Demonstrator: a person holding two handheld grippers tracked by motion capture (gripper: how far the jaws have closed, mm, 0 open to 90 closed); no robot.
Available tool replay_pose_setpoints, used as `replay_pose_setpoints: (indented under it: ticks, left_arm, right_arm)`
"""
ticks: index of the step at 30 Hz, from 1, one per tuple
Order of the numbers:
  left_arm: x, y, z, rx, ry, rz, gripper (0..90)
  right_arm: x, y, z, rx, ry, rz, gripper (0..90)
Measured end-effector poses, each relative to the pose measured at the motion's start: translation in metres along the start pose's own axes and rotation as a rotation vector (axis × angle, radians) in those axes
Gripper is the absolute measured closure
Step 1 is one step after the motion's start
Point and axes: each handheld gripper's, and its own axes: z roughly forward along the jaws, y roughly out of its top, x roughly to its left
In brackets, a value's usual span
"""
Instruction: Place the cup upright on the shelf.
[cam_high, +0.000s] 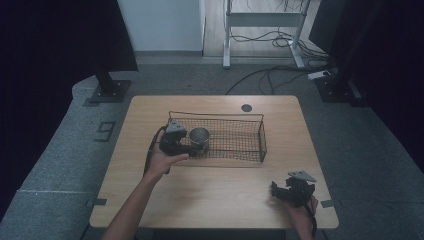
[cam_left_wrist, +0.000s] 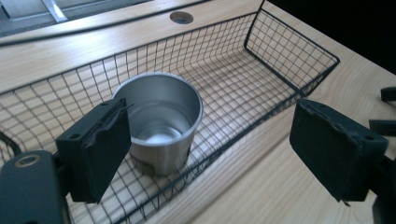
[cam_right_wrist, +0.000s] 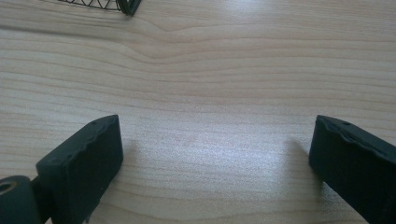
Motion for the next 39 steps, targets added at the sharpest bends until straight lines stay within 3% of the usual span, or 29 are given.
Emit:
replay_pose_setpoints:
  ticks: [3,8,13,22,33,39]
  left_arm:
    - [-0.003,-0.012,-0.006,0.001,0.009,0.011,13.0]
    - [-0.006,-0.038,-0.015,0.008,-0.005,-0.009,13.0]
    - [-0.009,-0.059,-0.019,0.025,0.012,-0.004,13.2]
    - [-0.014,-0.094,-0.022,0.058,0.001,-0.012,14.0]
    - [-0.011,-0.123,-0.018,0.100,0.004,-0.056,14.6]
    - [-0.007,-0.126,-0.019,0.100,0.013,-0.067,14.7]
  right_arm:
    - [0.000,0.000,0.000,0.000,0.000,0.002,2.9]
    - [0.000,0.000,0.000,0.000,0.000,0.001,2.9]
    - [0.000,0.000,0.000,0.000,-0.001,0.001,2.9]
    - [0.000,0.000,0.000,0.000,-0.002,0.000,2.9]
    - [0.000,0.000,0.000,0.000,-0.002,0.000,3.0]
    - [0.000,0.000,0.000,0.000,-0.002,0.000,3.0]
